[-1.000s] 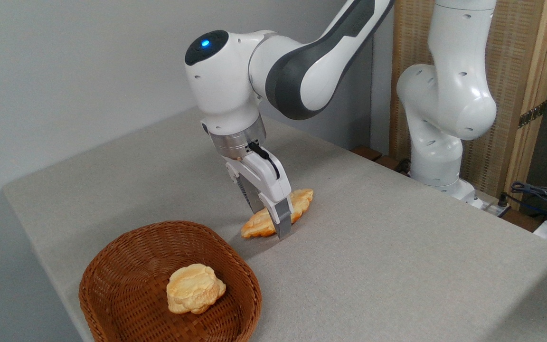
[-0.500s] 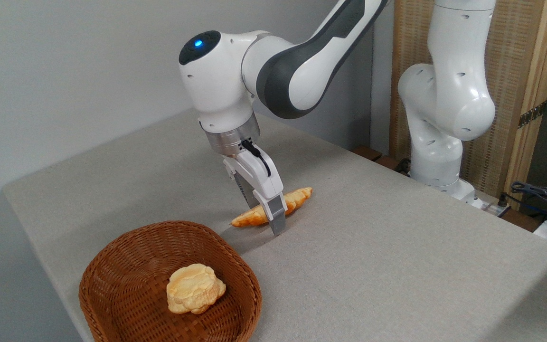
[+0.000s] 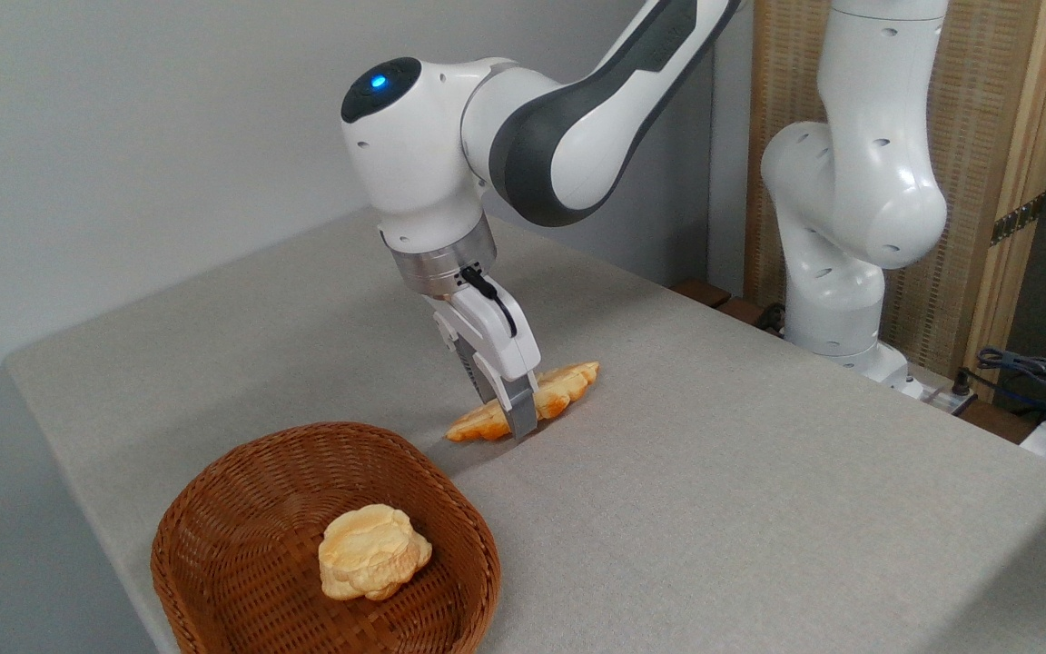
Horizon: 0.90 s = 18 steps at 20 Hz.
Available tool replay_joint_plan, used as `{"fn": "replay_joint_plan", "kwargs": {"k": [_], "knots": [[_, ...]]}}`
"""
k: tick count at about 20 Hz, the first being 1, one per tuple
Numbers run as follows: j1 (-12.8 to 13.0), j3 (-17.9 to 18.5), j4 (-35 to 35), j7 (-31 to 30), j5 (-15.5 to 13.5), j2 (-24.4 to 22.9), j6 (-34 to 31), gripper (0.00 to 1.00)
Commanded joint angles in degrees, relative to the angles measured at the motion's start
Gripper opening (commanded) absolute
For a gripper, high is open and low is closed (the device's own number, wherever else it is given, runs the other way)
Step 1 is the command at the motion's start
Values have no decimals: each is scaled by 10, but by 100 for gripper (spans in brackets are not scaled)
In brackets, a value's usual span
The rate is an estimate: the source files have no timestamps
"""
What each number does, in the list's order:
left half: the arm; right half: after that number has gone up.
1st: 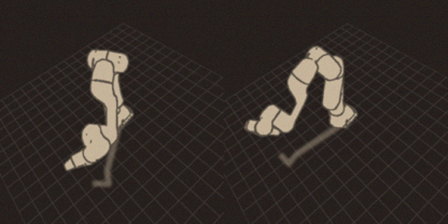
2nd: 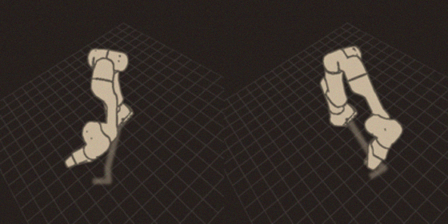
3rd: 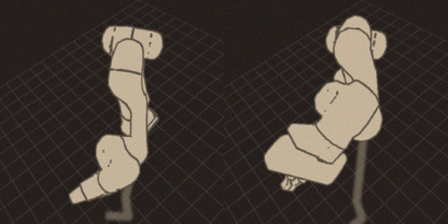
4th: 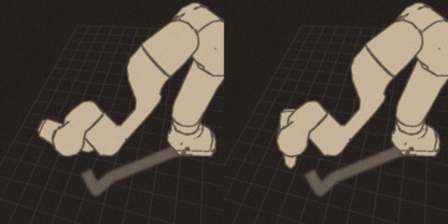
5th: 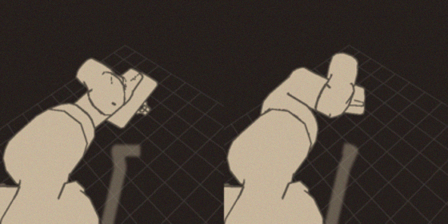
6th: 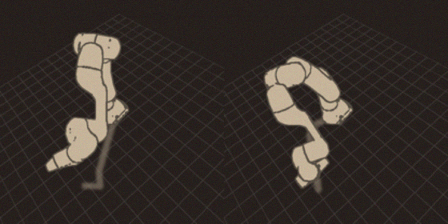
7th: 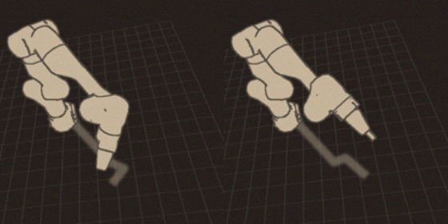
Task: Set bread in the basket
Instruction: 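Close the gripper on the croissant's middle, then lift the croissant and carry it over the wicker basket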
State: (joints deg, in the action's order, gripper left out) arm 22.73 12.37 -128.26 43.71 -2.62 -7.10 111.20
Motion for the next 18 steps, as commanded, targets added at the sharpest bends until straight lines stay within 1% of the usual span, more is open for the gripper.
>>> {"fn": "replay_joint_plan", "kwargs": {"k": [1, 3, 5, 9, 13, 15, 18], "knots": [[4, 3, 4, 1, -5, 1, -2, 40], [5, 1, 6, -1, -6, -2, -5, 39], [4, -11, 7, -3, -6, -5, -6, 36], [4, -12, 13, -6, -6, -9, -8, 35], [4, -13, 28, -3, -6, -15, -52, 34], [4, -13, 30, -4, -6, -17, -56, 34], [3, -9, 50, -2, -9, -24, -69, 34]]}}
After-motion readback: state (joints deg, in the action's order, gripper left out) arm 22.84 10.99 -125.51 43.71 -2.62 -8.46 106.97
